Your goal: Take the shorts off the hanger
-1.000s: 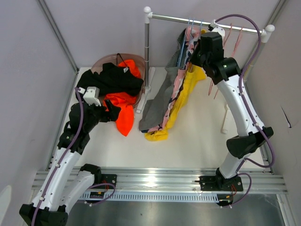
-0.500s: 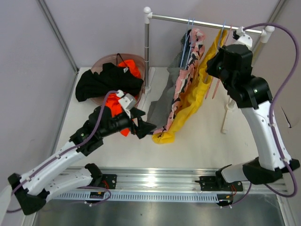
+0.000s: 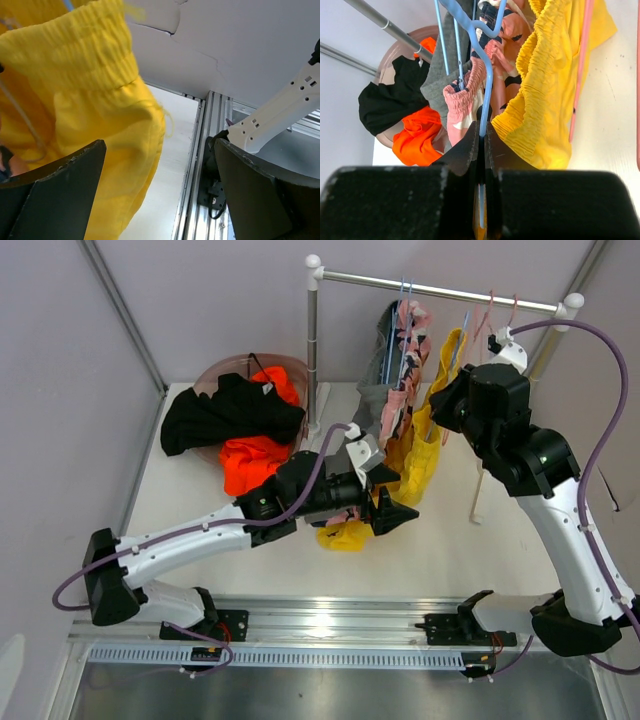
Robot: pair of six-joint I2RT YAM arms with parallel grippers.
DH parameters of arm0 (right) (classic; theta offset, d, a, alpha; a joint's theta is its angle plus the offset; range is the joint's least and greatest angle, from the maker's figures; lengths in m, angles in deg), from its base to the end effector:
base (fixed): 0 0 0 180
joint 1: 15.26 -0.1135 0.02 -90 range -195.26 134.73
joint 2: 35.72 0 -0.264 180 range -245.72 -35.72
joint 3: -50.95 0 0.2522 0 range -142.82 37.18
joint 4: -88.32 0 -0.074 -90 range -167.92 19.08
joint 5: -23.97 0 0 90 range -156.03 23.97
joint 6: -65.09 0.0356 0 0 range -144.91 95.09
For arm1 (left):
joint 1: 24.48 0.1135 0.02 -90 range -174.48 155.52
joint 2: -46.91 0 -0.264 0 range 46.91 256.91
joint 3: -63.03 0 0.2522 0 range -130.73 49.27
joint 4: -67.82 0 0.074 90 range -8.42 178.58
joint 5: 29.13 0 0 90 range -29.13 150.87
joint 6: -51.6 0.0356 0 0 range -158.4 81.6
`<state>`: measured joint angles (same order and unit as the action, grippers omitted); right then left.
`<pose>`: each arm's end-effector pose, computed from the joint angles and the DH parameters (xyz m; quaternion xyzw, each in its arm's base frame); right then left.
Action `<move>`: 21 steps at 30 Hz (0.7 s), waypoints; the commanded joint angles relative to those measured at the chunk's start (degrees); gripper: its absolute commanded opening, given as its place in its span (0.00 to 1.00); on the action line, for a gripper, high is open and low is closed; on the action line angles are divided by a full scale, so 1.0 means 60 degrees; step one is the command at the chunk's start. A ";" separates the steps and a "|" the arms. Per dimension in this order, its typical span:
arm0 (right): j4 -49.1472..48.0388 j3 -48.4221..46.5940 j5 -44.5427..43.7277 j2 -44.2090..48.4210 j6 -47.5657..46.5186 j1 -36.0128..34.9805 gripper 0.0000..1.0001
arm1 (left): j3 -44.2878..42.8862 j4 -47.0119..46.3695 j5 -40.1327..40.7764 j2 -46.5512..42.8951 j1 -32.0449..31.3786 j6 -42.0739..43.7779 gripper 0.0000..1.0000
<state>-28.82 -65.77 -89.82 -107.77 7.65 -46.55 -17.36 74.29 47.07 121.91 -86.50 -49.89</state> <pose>0.1948 0.1016 0.5087 0.1297 0.7912 0.1618 0.5753 0.1386 -0.2789 0.3901 0.3785 0.6049 -0.4848 0.5058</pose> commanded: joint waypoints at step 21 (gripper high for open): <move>-0.0405 0.0446 -0.0371 0.1608 0.0521 -0.0059 0.00 | -0.0075 -0.1758 0.2724 0.1226 -0.1131 0.0977 0.00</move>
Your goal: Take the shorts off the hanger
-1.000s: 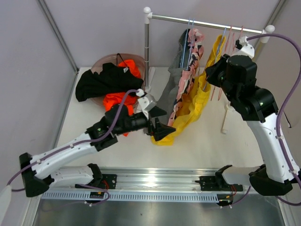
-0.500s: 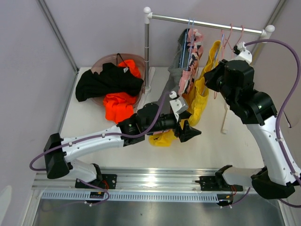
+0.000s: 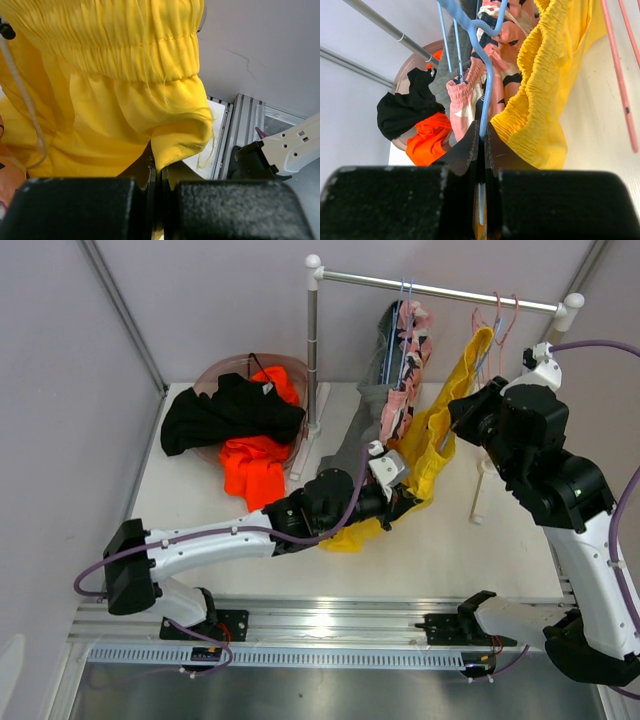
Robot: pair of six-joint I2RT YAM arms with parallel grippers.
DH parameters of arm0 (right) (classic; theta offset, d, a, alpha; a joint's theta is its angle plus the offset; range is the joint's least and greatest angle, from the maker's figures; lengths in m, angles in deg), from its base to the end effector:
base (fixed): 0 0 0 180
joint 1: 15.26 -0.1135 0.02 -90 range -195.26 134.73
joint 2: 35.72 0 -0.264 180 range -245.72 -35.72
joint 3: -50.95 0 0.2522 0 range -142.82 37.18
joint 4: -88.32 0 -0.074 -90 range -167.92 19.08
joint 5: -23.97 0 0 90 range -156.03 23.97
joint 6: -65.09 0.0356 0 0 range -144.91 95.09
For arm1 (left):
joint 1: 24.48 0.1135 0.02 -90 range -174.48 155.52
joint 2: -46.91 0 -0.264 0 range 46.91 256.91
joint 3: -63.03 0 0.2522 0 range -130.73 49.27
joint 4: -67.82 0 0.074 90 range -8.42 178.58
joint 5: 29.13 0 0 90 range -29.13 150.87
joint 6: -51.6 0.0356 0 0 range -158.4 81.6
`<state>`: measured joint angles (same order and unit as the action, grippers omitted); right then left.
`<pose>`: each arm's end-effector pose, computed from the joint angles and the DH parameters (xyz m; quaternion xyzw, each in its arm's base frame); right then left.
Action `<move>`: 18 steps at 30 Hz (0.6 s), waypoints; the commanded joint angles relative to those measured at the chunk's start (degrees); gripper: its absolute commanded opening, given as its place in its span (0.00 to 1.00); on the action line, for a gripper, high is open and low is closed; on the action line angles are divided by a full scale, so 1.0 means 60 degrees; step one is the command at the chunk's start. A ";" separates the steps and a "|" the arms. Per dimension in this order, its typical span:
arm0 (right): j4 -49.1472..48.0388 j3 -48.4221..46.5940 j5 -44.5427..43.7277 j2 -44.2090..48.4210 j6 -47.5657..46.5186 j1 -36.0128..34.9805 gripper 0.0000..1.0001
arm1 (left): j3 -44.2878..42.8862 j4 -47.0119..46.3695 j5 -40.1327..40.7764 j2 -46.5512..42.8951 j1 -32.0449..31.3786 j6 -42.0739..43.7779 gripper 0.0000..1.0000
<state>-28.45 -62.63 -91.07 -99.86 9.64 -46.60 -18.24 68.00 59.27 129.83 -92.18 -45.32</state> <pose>0.1548 0.0766 0.5173 0.1552 0.7641 0.1845 0.5983 0.1315 -0.3234 0.3647 0.3717 0.6146 -0.4296 0.5472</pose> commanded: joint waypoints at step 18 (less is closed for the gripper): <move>0.0543 -0.1370 0.1077 0.0301 0.0291 0.0594 0.00 | 0.2048 -0.0671 0.3885 -0.0993 -0.2475 -0.0605 0.00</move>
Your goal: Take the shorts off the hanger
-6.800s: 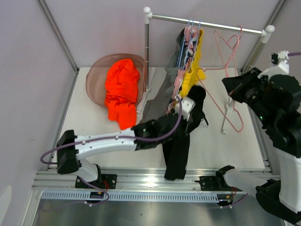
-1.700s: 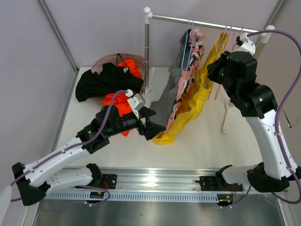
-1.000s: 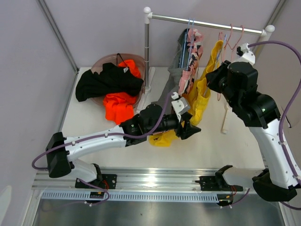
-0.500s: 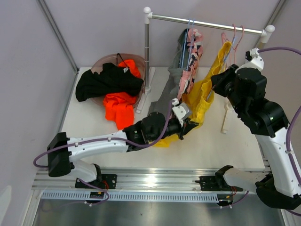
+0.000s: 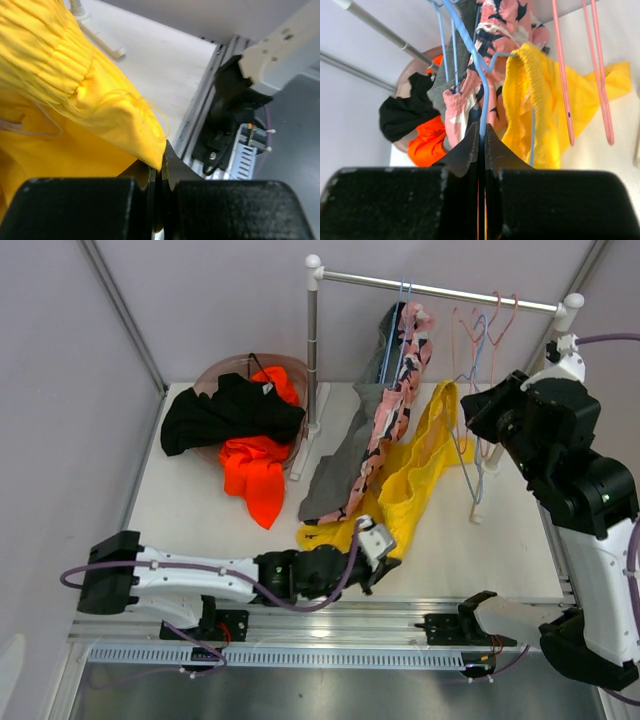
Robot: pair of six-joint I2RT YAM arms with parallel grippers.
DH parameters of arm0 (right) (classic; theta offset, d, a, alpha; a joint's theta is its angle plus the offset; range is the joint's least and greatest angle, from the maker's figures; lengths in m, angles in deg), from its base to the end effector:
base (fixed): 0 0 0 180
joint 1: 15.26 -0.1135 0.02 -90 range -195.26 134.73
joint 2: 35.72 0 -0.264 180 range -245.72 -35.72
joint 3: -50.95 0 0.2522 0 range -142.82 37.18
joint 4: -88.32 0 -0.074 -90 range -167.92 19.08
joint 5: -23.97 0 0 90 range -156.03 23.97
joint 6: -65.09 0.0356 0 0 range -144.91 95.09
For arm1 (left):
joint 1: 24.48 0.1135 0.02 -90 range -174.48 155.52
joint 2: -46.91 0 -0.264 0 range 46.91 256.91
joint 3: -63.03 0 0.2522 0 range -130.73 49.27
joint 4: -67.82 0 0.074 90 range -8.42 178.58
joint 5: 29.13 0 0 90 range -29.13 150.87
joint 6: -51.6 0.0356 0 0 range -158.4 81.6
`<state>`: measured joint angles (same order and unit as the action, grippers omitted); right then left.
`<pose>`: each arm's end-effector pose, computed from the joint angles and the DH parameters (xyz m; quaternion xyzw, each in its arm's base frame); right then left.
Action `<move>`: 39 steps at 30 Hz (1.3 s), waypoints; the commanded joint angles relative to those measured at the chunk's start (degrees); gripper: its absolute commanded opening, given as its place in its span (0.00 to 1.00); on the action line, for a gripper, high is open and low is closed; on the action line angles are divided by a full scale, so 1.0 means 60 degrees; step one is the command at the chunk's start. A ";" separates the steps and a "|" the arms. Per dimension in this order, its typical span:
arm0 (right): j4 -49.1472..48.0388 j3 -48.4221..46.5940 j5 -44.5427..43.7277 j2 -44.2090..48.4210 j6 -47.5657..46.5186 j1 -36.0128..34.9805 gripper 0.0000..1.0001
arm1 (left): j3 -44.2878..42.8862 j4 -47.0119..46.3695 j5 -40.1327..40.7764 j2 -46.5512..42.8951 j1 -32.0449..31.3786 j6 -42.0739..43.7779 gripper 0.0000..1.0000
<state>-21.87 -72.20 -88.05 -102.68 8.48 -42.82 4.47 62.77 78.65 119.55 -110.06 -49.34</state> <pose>0.1489 0.0627 0.5408 0.1572 0.7645 0.1784 0.5992 0.0334 -0.2907 0.2872 0.3758 0.6584 -0.4004 0.5147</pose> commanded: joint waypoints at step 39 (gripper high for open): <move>-0.1050 -0.2748 0.2747 -0.2874 -0.0554 0.2599 0.00 | -1.4199 0.9650 -0.1876 0.1773 0.9616 0.1912 0.00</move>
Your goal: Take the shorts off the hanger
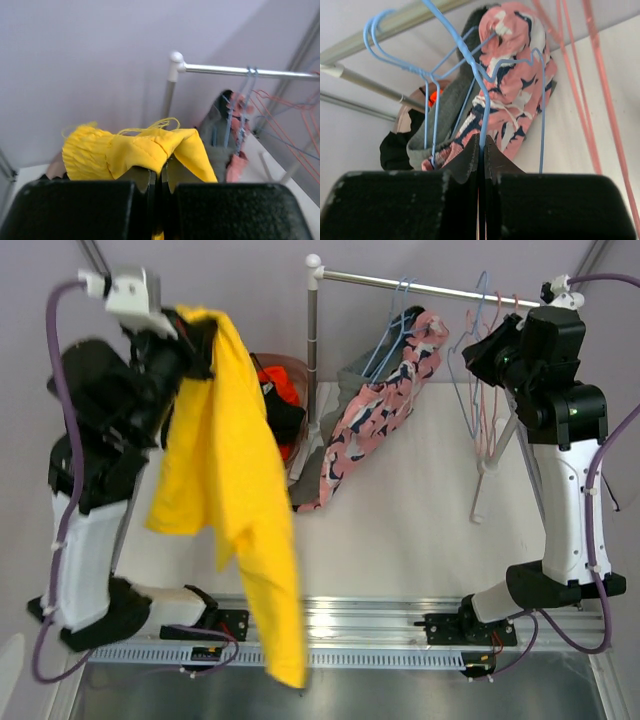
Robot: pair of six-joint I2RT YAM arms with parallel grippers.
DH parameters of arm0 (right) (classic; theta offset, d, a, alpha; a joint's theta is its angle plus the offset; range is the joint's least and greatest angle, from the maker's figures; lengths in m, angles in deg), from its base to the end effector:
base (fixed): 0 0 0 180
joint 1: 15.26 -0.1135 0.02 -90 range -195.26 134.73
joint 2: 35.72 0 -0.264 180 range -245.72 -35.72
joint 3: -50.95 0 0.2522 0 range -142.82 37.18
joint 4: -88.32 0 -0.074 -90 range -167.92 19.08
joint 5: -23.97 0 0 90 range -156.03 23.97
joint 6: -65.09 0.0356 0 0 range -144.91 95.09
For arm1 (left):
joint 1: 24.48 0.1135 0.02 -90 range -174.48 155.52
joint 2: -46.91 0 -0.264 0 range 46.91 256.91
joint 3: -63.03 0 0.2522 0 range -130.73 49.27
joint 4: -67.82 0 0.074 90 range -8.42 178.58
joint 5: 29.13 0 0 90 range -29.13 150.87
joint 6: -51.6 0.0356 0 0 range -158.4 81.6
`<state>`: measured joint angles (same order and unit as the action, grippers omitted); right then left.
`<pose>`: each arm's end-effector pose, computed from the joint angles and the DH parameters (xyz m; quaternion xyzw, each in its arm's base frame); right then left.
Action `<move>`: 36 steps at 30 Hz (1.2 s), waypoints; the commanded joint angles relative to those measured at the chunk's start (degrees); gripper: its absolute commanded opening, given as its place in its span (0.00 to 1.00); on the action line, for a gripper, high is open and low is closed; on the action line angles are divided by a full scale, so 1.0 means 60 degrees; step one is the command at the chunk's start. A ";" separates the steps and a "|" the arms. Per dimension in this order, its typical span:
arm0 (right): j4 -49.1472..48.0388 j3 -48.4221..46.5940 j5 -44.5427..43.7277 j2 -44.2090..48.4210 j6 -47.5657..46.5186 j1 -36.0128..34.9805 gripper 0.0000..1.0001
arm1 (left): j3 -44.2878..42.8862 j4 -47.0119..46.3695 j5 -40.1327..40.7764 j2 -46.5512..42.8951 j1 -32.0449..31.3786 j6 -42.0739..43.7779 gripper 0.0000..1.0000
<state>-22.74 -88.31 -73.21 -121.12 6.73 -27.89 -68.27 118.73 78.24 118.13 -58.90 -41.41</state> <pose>0.2480 0.0510 0.5519 0.1684 0.7751 0.1827 0.5810 0.1441 -0.0859 0.5992 0.0628 0.6481 -0.1488 0.7443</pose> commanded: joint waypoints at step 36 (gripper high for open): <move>-0.1813 0.2076 0.0098 0.0170 -0.0366 0.0478 0.81 | 0.2779 -0.3055 -0.4491 0.3134 0.4432 -0.2267 0.99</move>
<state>-32.62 -77.49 -70.96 -122.74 4.68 -25.42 -58.06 104.24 50.28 143.88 -32.23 -56.18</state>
